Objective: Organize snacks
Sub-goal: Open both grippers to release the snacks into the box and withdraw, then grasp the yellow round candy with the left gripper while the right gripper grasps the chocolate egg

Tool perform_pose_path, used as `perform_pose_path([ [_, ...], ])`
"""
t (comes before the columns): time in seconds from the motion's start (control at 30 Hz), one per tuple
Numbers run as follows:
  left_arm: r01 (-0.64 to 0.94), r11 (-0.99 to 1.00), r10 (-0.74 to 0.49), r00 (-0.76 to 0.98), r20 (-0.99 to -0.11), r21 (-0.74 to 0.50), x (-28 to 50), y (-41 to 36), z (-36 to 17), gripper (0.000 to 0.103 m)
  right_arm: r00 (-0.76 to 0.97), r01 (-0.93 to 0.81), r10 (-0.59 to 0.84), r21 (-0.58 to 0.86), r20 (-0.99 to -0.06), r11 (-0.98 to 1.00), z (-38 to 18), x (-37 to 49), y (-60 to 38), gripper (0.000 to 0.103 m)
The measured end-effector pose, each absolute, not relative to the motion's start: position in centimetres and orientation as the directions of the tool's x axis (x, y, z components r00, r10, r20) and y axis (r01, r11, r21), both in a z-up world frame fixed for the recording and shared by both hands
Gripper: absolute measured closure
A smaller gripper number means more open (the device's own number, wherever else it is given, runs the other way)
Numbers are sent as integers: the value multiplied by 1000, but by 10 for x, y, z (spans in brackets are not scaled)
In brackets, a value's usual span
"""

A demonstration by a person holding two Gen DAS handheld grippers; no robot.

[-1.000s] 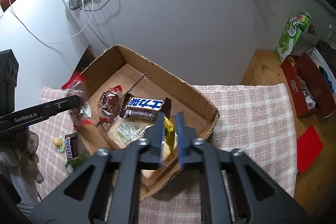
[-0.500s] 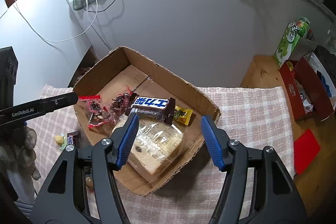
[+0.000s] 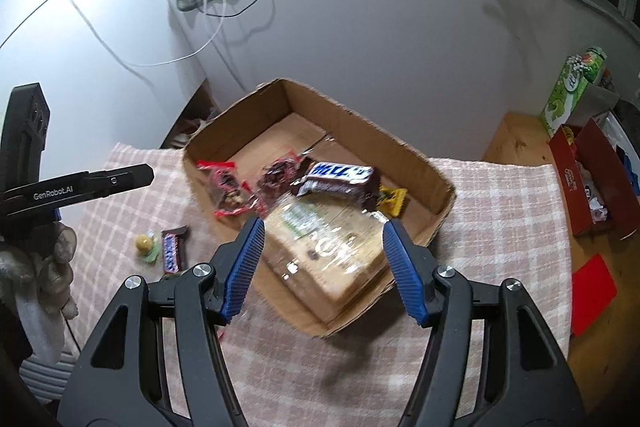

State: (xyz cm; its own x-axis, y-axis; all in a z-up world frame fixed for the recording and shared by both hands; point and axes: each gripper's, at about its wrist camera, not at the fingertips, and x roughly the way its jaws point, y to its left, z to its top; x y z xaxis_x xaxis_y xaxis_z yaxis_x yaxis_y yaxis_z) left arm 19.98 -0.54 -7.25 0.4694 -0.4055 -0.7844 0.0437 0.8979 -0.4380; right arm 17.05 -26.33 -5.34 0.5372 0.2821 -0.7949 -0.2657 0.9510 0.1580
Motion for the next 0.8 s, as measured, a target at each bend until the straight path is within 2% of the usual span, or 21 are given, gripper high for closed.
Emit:
perform_pose_path([
  [0.53, -67, 889, -378, 454, -807, -453, 130, 49, -102, 56, 416, -423, 365, 178, -833, 889, -87, 111, -207, 39],
  [0.8, -128, 905, -317, 431, -845, -405, 114, 66, -126, 56, 362, -482, 363, 161, -859, 861, -114, 94, -179, 39],
])
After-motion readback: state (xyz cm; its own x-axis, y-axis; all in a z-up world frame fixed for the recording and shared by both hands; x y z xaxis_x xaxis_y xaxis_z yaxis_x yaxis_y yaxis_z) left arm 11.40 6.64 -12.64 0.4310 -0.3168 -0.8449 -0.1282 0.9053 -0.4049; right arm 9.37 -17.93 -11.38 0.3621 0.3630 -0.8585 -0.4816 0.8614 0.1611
